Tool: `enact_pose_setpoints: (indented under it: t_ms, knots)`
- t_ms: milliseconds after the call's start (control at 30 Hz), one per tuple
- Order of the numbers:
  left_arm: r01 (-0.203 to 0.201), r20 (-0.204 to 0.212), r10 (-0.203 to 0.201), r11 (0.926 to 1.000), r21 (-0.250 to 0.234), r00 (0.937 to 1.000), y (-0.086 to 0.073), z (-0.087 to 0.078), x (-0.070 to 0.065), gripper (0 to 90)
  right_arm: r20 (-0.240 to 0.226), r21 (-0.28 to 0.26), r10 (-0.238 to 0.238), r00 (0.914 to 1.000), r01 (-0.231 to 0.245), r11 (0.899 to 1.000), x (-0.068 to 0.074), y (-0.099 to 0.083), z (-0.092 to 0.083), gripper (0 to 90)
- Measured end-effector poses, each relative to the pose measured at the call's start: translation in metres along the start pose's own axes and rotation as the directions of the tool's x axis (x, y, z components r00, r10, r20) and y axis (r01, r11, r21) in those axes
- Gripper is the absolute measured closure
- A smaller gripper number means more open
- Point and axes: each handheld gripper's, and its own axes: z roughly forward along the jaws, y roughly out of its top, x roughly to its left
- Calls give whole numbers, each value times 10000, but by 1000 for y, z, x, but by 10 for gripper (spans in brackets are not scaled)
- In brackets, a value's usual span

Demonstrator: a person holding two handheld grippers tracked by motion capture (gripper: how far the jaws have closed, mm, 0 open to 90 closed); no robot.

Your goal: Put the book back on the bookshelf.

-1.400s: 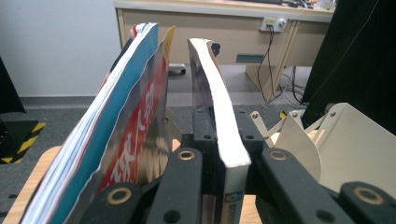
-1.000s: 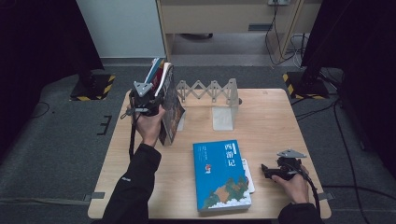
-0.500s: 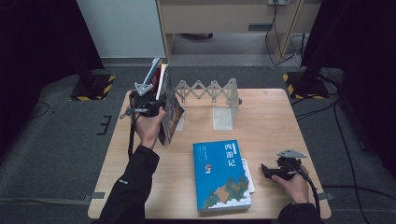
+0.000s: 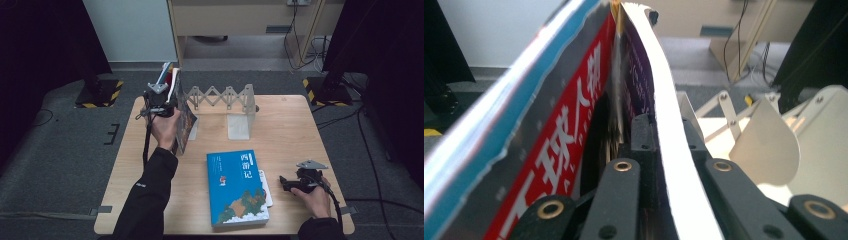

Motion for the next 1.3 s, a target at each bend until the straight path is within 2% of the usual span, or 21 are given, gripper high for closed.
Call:
enact_pose_setpoints:
  t_ms: [100,200,433,667,767,900,1133,1233,1300]
  knots:
    - [224,39,-223,9994,-269,9997,1,0,4,820,-6,-1,2,10000,-2,10000,0,0,0,30]
    - [203,-71,-207,9985,-502,9998,0,2,5,821,-16,7,-19,10000,19,10000,0,0,0,30]
    - [-355,-428,308,9929,-1131,9986,-3,8,1,822,-9,0,2,10000,-2,10000,0,0,0,30]
    - [-507,-671,455,9957,-776,9967,-7,10,3,818,-16,-1,-48,10000,48,10000,0,0,0,29]
    - [-307,-599,265,9970,-708,9979,-7,8,6,804,-16,10,-21,10000,21,10000,0,0,0,29]
    - [-310,-521,268,9961,-821,9983,-10,-1,6,742,-18,2,-46,10000,46,10000,0,0,0,29]
    - [-192,32,197,9934,-1135,9998,-17,-20,5,665,-11,11,-28,10000,28,10000,0,0,0,29]
    - [-271,246,304,9916,-1264,9992,-21,-27,7,631,-21,1,-51,10000,51,10000,0,0,0,29]
    - [-358,236,393,9902,-1348,9989,-23,-32,8,620,-23,3,-47,10000,47,10000,0,0,0,29]
